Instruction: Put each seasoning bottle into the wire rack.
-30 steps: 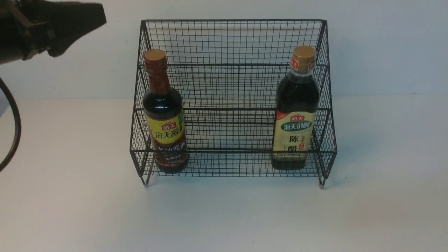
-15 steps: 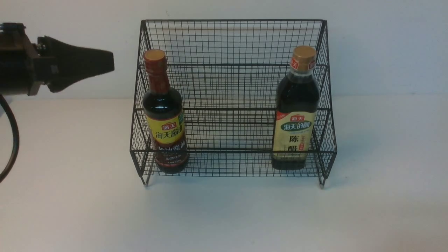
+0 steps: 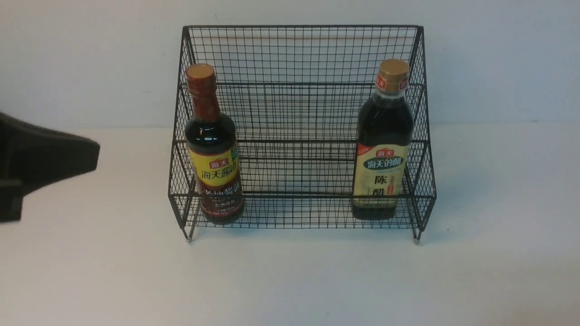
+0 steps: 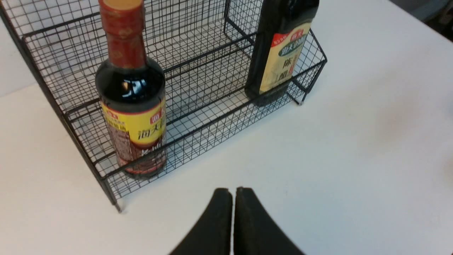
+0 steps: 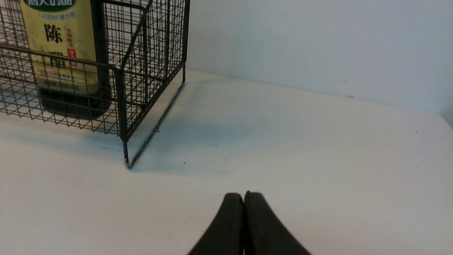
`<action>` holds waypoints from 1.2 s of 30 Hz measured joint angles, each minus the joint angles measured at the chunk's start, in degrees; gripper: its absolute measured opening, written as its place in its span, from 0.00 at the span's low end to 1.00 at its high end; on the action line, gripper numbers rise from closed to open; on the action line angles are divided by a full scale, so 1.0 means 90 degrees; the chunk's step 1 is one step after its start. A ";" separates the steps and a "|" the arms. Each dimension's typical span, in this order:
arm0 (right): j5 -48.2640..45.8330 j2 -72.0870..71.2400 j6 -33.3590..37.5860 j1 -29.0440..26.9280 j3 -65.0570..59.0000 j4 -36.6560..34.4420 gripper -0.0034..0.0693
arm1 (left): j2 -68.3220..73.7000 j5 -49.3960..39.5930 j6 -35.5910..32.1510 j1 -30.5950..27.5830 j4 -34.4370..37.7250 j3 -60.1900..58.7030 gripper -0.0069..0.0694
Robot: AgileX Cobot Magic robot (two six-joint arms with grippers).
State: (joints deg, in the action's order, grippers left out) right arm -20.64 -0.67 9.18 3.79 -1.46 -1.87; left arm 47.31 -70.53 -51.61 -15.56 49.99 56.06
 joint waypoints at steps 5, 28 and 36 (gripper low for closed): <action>-0.0002 0.0000 0.0000 0.0000 0.0000 0.0000 0.03 | -0.1388 -0.0043 0.0026 0.0000 -0.0034 -0.0837 0.08; -0.0002 0.0000 0.0000 0.0000 0.0000 -0.0002 0.03 | -0.5028 0.2561 -0.0033 0.0000 0.0355 -0.3285 0.08; -0.0002 0.0000 0.0000 0.0000 0.0000 -0.0002 0.03 | -0.5028 0.2561 -0.0039 0.0000 0.0355 -0.3285 0.08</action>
State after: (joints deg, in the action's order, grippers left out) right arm -20.65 -0.67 9.18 3.79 -1.46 -1.89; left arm 2.06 -47.49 -51.96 -15.56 53.19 26.49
